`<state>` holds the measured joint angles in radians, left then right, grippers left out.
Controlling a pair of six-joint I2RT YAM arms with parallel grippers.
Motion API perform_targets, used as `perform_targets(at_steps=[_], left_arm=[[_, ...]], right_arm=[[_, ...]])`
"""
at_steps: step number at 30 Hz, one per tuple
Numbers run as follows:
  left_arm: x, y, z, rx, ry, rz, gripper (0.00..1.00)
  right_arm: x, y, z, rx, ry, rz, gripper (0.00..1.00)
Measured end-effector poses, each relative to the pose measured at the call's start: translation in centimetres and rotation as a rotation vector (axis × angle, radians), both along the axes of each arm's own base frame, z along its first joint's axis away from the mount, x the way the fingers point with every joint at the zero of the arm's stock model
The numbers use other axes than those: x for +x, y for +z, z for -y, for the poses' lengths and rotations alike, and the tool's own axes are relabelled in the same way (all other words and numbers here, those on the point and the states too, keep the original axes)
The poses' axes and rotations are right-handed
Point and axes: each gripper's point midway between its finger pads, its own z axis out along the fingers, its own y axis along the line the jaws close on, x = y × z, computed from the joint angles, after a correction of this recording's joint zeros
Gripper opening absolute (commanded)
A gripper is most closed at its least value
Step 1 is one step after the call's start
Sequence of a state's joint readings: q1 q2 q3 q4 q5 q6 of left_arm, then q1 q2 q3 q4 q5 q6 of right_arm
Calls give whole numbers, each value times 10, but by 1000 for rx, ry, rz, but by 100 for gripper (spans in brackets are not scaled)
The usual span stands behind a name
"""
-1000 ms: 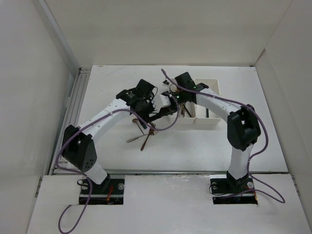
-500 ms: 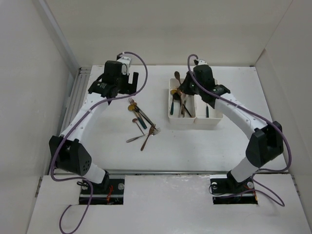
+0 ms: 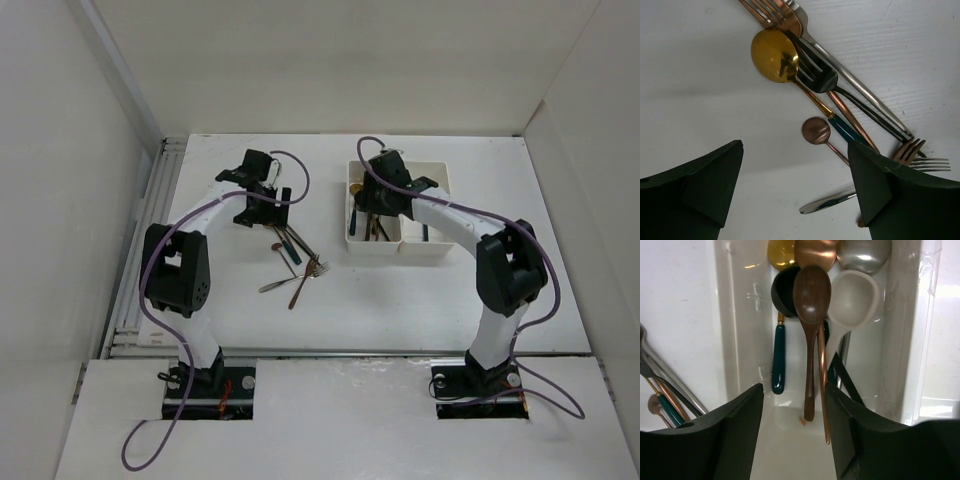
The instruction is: Sort the eating utensils into containers
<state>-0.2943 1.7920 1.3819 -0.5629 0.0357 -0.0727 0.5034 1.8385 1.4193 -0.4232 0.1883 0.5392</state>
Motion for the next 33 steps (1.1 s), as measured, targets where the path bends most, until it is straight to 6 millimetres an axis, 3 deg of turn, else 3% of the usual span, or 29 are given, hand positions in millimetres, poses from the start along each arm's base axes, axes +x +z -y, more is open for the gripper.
perform_targets(at_steps=[2, 6, 10, 13, 19, 23, 27, 28, 31, 33], left_arm=[[-4, -5, 1, -7, 0, -28, 82], [-5, -12, 5, -37, 0, -54, 72], [-5, -33, 10, -46, 1, -114, 63], [-6, -51, 11, -41, 1, -162, 62], [-10, -56, 12, -44, -2, -184, 60], [-8, -58, 9, -26, 5, -182, 52], [-5, -61, 6, -9, 12, -179, 34], [-5, -62, 5, -5, 14, -181, 24], [-3, -62, 0, 3, 26, -181, 7], [-2, -63, -5, 9, 37, -180, 0]], right_arm=[[0, 5, -2, -6, 3, 15, 60], [-4, 21, -4, -13, 11, 47, 60], [-7, 44, -5, -2, 17, 92, 60], [-7, 55, -4, 6, 15, 117, 60], [-9, 61, 1, 1, 3, 131, 60], [-9, 60, 2, -3, 0, 128, 60], [-11, 58, 4, -11, -4, 125, 60], [-12, 57, 5, -15, -6, 122, 60], [-13, 57, 7, -21, -11, 120, 60], [-13, 57, 7, -23, -12, 121, 60]])
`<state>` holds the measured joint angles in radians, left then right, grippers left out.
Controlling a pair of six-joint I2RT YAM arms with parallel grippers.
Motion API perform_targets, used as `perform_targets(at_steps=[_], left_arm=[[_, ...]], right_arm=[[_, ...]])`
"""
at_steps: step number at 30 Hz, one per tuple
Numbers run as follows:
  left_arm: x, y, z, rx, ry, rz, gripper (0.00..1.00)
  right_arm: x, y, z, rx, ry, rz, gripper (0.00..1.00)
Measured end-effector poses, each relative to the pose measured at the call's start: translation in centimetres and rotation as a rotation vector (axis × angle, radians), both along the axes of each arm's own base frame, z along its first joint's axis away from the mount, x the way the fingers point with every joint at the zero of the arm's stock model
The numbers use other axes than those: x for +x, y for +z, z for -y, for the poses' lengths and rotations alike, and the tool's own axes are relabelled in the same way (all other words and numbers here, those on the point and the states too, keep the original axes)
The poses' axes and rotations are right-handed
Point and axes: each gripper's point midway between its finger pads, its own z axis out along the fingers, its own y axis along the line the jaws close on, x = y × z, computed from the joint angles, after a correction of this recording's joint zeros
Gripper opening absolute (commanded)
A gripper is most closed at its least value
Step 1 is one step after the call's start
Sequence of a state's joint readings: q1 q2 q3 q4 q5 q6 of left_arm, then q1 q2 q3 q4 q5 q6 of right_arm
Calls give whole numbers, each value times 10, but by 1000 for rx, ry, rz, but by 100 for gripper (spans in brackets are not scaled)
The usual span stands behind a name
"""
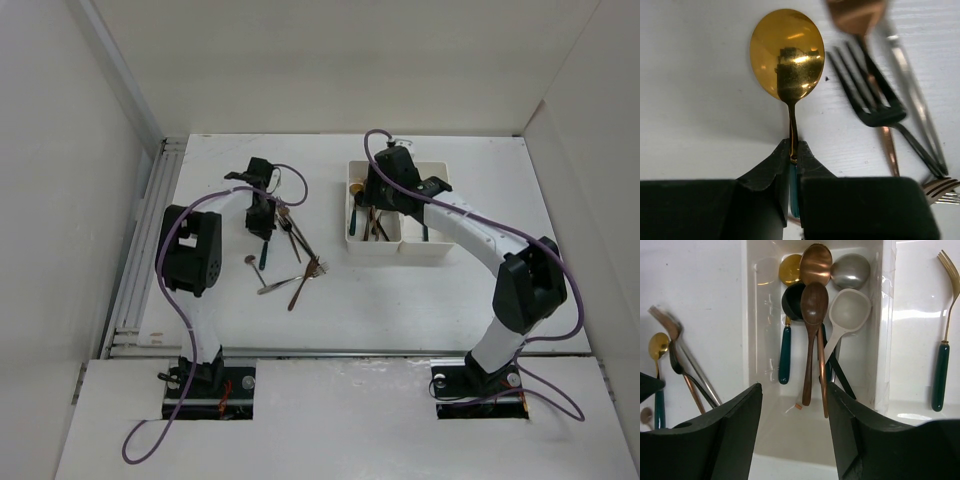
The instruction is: Sort the eating utensils into containers
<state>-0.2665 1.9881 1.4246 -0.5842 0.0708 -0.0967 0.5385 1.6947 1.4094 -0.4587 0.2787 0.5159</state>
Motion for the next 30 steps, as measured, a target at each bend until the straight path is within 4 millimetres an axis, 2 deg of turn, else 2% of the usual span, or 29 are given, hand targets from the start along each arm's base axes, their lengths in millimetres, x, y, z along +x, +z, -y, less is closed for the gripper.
perform_targets(at_steps=[8, 12, 13, 16, 18, 20, 23, 25, 27, 30], left_arm=[[13, 0, -6, -2, 20, 11, 0], [21, 4, -6, -22, 28, 21, 0], [23, 7, -6, -35, 32, 22, 0], [38, 27, -7, -78, 48, 57, 0], [54, 50, -4, -115, 52, 115, 0], [68, 84, -2, -159, 52, 197, 0], [78, 153, 8, -248, 31, 352, 0], [78, 198, 16, -309, 13, 454, 0], [72, 240, 24, -366, -9, 546, 0], [60, 275, 34, -423, -36, 616, 0]], right_arm=[[0, 0, 3, -9, -8, 0, 60], [-2, 8, 4, -16, 0, 19, 60], [-3, 12, 4, -18, 9, 29, 61], [-11, 27, -7, -23, 75, 64, 87], [-21, 39, -25, -12, 158, 92, 100], [-31, 50, -48, 19, 250, 125, 100], [-47, 67, -92, 119, 417, 166, 100], [-55, 78, -119, 205, 513, 187, 100], [-54, 91, -146, 297, 578, 206, 100], [-43, 106, -179, 402, 642, 229, 100]])
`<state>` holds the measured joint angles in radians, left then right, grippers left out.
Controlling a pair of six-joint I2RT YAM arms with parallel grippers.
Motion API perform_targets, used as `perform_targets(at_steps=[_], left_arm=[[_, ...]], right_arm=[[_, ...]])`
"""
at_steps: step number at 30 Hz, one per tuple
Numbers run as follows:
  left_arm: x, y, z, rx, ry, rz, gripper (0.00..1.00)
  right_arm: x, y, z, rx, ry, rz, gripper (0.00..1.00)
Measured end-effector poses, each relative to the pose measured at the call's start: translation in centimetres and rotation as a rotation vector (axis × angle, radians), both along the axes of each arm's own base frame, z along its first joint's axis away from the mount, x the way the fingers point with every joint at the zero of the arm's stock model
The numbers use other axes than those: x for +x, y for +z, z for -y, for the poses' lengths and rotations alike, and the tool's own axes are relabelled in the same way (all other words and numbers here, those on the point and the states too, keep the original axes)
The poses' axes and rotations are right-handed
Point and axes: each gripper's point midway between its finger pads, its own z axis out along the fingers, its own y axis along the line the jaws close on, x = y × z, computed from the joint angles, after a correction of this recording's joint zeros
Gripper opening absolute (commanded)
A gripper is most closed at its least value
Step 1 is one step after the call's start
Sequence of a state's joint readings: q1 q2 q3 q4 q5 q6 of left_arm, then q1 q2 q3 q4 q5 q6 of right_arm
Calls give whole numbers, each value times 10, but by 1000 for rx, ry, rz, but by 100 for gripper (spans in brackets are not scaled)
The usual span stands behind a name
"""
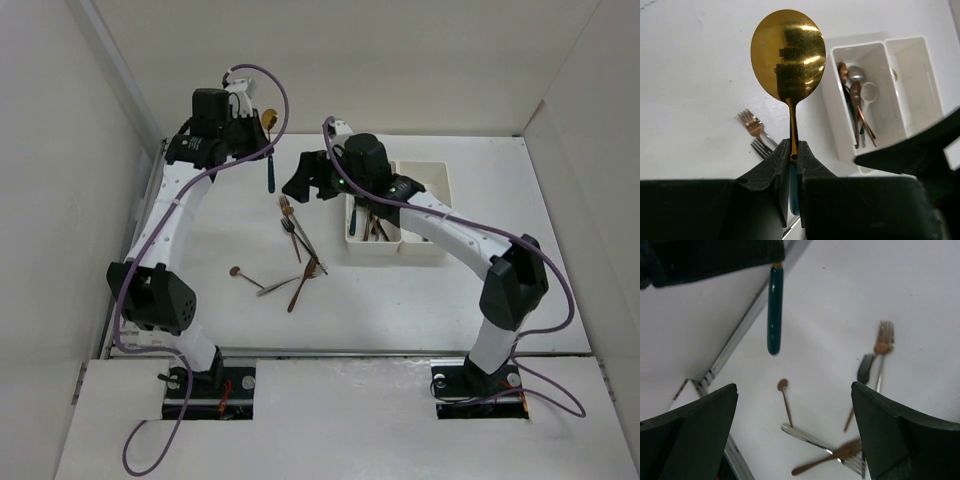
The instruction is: Sort the eating utensils into containers
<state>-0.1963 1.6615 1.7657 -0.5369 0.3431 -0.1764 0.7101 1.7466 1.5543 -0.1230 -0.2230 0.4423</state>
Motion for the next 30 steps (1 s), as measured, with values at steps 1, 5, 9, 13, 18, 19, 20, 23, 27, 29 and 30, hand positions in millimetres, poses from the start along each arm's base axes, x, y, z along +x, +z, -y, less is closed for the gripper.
perform_targets(at_steps=[1, 5, 9, 13, 18, 19, 20, 23, 27, 29, 30], left_arm=[[-3, 5, 3, -5, -7, 10, 0], [-11, 6, 16, -26, -41, -1, 0], [-18, -4, 25, -40, -66, -34, 0], [-22, -9, 30, -66, -82, -59, 0], [-26, -4, 39, -115, -118, -63, 0], [-26, -4, 40, -121, -123, -63, 0], [-27, -5, 40, -123, -126, -65, 0], [-29, -11, 42, -130, -140, -70, 6], [-35, -22, 42, -112, -159, -84, 76], [-35, -27, 39, -93, -157, -87, 100], [-34, -30, 36, -78, -145, -93, 100]], right_arm=[[3, 3, -8, 24, 18, 3, 100], [8, 2, -25, 77, 55, -18, 97], [13, 4, -35, 113, 68, -33, 90], [20, 1, -47, 148, 77, -52, 82], [24, -22, -62, 168, 101, -126, 36], [24, -25, -63, 169, 101, -142, 16], [24, -28, -63, 170, 100, -154, 6], [23, -30, -63, 175, 79, -169, 0], [17, -37, -48, 150, 28, -166, 0], [17, -32, -27, 136, -26, -161, 0], [20, -29, -15, 127, -59, -157, 0]])
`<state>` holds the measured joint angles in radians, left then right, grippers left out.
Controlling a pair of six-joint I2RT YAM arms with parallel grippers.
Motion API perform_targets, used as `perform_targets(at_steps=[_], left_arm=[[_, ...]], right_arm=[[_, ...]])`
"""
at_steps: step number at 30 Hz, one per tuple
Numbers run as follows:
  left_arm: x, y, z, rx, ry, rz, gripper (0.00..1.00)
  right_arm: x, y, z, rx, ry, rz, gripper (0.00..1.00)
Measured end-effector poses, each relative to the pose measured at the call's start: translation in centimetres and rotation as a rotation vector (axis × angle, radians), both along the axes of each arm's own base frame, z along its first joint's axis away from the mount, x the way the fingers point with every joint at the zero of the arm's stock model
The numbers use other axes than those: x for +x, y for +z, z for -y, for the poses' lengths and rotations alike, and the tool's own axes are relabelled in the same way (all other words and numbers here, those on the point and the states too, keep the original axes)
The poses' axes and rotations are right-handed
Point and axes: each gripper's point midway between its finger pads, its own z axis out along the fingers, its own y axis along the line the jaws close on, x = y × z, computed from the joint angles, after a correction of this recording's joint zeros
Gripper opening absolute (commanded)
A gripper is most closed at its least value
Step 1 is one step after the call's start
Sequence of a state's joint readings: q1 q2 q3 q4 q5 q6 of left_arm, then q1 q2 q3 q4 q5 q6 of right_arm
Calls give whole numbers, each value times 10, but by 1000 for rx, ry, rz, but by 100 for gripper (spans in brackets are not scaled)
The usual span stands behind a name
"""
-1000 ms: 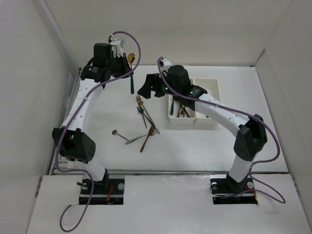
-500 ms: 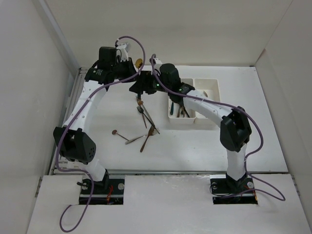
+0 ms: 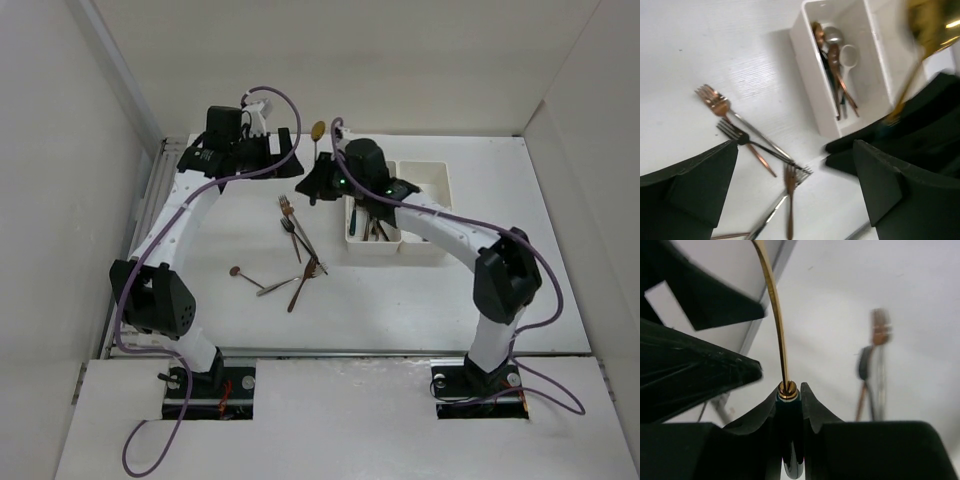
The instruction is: Sort the eating utensils into containers
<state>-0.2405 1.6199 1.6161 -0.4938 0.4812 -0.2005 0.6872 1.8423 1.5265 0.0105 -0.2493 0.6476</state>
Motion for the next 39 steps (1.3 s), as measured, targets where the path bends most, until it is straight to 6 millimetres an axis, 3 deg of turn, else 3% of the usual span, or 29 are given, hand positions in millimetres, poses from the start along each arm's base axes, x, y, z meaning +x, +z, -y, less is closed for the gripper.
perform_targets(at_steps=[4, 6, 8, 12, 13, 14, 16, 18, 21, 25, 28, 30, 35, 37, 39], left_arm=[[9, -11, -23, 139, 76, 31, 100], [16, -15, -43, 231, 143, 55, 100], [21, -14, -68, 309, 213, 77, 100], [23, -1, -112, 414, 340, 122, 100], [19, 1, -121, 430, 362, 133, 100], [13, 2, -128, 446, 377, 138, 100], [0, 3, -136, 466, 392, 146, 100], [-12, 2, -141, 482, 398, 150, 100], [-20, -1, -147, 501, 409, 148, 100], [-24, -10, -159, 523, 434, 126, 100], [-26, -15, -166, 528, 450, 110, 100], [-27, -16, -170, 527, 459, 110, 100], [-30, -10, -173, 523, 471, 125, 100], [-30, -9, -173, 523, 475, 129, 100], [-29, -9, -174, 525, 478, 129, 100]], right_arm=[[27, 15, 70, -92, -197, 24, 0], [40, 10, 106, -174, -301, 22, 0], [46, -10, 133, -280, -368, -17, 0], [38, -71, 156, -474, -383, -144, 2], [34, -88, 160, -518, -376, -182, 7], [30, -100, 163, -549, -371, -210, 20], [23, -120, 169, -602, -363, -255, 29], [19, -129, 174, -635, -363, -278, 52], [19, -129, 179, -657, -375, -278, 79], [25, -119, 183, -678, -414, -247, 83], [19, -110, 183, -708, -460, -224, 84], [4, -99, 168, -687, -480, -220, 84], [-57, -70, 104, -472, -446, -250, 83], [-77, -68, 87, -413, -442, -290, 82], [-83, -72, 75, -380, -457, -328, 80]])
